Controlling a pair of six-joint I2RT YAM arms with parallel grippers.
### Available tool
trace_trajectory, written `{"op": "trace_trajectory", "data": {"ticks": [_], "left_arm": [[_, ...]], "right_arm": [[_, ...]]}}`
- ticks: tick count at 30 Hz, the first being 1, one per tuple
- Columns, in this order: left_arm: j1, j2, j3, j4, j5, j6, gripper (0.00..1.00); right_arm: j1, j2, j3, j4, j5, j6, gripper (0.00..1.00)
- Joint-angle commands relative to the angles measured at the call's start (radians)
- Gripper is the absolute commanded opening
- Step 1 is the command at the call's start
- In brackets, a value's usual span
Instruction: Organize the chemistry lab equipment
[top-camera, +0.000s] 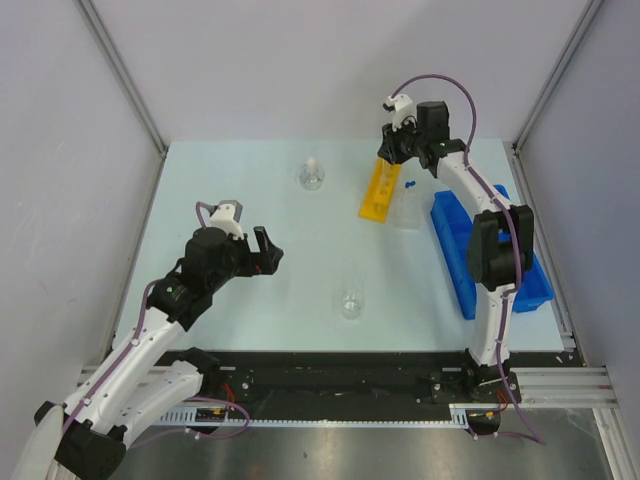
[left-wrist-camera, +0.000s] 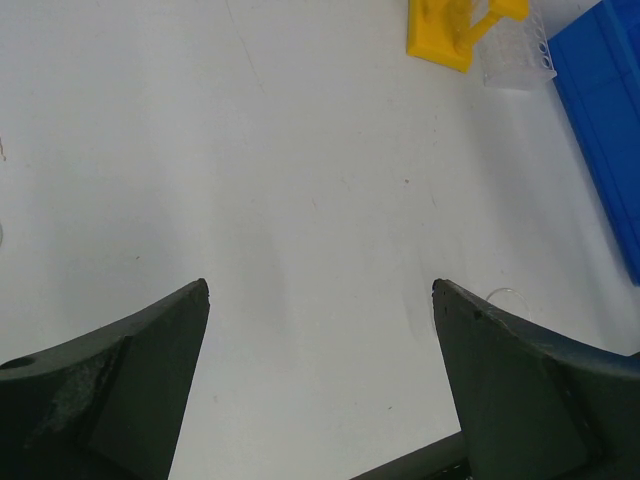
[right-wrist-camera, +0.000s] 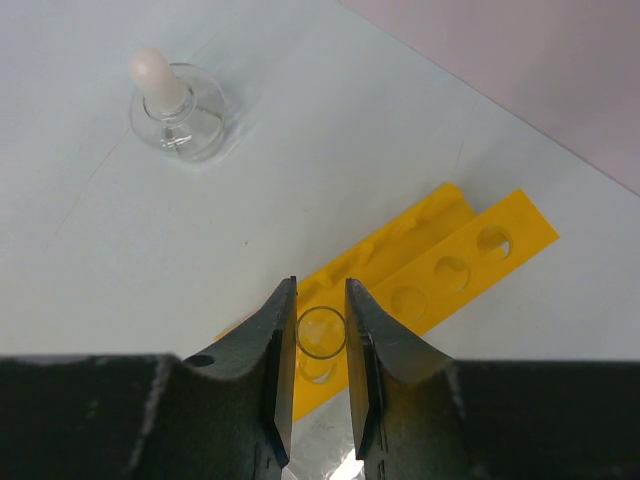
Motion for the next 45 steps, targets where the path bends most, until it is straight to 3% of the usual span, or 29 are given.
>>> {"op": "trace_trajectory", "data": {"ticks": [1,15,31,45], "left_arm": [[0.007,-0.004,0.006,0.032,0.009,0.013,0.97],[0.007,-0.007,0.008,0.032,0.009,0.013,0.97],[0.007,-0.007,0.008,0.034,0.01,0.016,0.97],[0.007,-0.01,0.008,0.036,0.012,0.014,0.97]], "right_arm": [[-0.009,-0.086,-0.059,0.137,-0.038,0.021,0.2],[-0.019,-0.18,-0.293,0.375,-0.102,0.023,0.2],[-0.034,-0.212,-0.358,0.378,-0.143,0.006,0.23],[-0.035,-0.223,-0.358,0.347,-0.177,-0.005,0.34]]}}
